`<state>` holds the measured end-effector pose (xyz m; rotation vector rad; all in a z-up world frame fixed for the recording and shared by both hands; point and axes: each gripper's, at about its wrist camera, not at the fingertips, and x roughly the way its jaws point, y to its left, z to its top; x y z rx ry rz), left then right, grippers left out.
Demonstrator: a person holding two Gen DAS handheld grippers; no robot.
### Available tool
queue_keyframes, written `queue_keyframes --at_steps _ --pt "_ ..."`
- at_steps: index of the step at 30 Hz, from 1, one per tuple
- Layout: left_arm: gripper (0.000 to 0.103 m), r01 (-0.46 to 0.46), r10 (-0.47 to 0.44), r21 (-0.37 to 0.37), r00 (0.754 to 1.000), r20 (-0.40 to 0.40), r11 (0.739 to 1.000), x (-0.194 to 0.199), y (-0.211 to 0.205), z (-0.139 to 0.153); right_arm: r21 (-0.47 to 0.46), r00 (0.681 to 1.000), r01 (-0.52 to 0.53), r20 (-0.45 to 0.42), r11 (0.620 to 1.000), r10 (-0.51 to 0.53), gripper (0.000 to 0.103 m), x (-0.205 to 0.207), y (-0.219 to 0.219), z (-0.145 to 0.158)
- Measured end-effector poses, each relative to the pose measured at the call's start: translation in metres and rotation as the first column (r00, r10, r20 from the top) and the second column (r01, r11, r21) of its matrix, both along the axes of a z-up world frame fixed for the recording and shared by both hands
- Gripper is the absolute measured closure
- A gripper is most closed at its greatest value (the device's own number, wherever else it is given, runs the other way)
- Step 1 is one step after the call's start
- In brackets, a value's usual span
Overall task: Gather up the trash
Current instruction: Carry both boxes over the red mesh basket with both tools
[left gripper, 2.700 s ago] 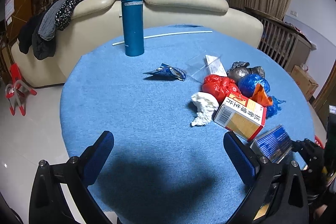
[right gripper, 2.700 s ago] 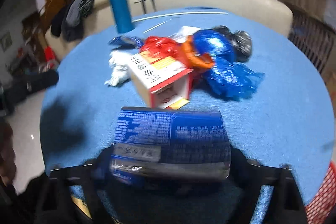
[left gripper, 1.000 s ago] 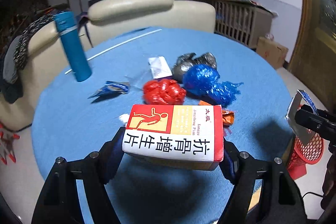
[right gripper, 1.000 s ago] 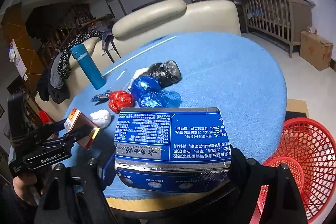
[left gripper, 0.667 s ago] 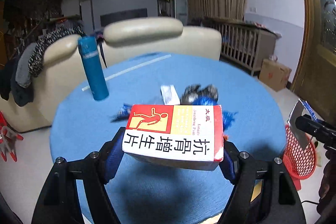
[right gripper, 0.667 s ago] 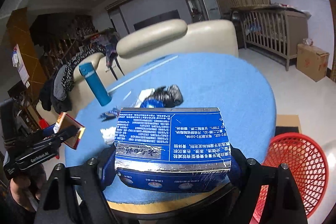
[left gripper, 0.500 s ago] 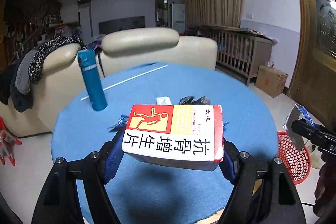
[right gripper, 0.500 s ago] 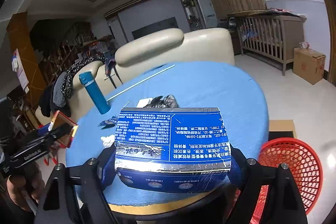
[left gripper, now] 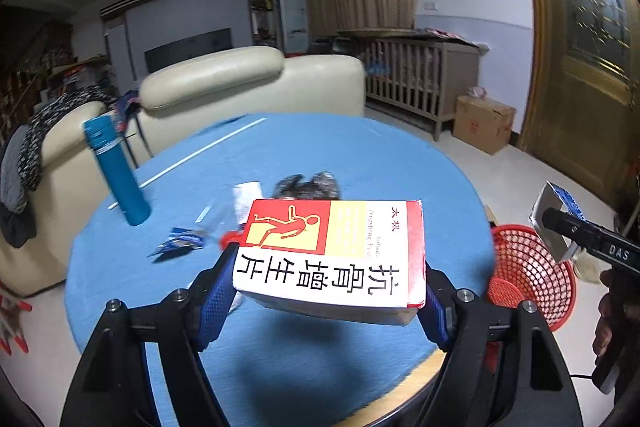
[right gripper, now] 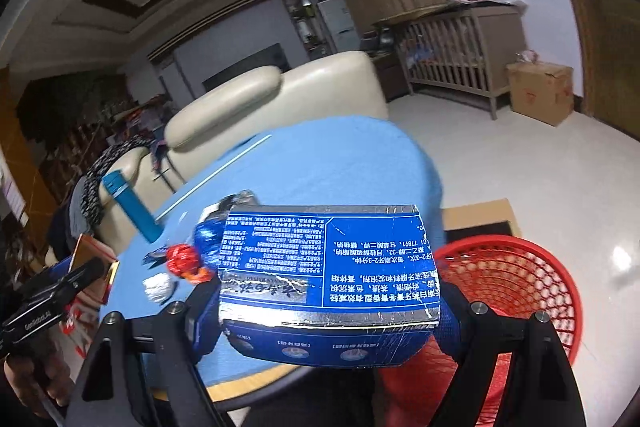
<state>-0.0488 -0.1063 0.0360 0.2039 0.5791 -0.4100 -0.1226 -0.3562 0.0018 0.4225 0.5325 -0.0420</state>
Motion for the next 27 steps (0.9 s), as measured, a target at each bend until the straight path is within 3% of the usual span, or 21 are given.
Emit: queue_keyframes --at_steps 14,24,27 --pt "0.024 0.215 -0.213 0.064 0.976 -0.037 0.974 -0.015 -0.111 -0.008 -0.013 0.972 0.222 -0.079 0.975 -0.222 0.017 -0.037 -0.112 -0.032" --pt "0.024 0.316 -0.311 0.088 0.948 -0.068 0.945 -0.025 -0.168 -0.016 -0.026 0.95 0.195 -0.244 0.98 -0.195 0.015 -0.028 -0.126 -0.078" --pt "0.024 0.327 -0.319 0.082 0.943 -0.096 0.941 -0.025 -0.179 -0.022 -0.008 0.944 0.202 -0.267 0.979 -0.197 0.007 -0.03 -0.132 -0.086"
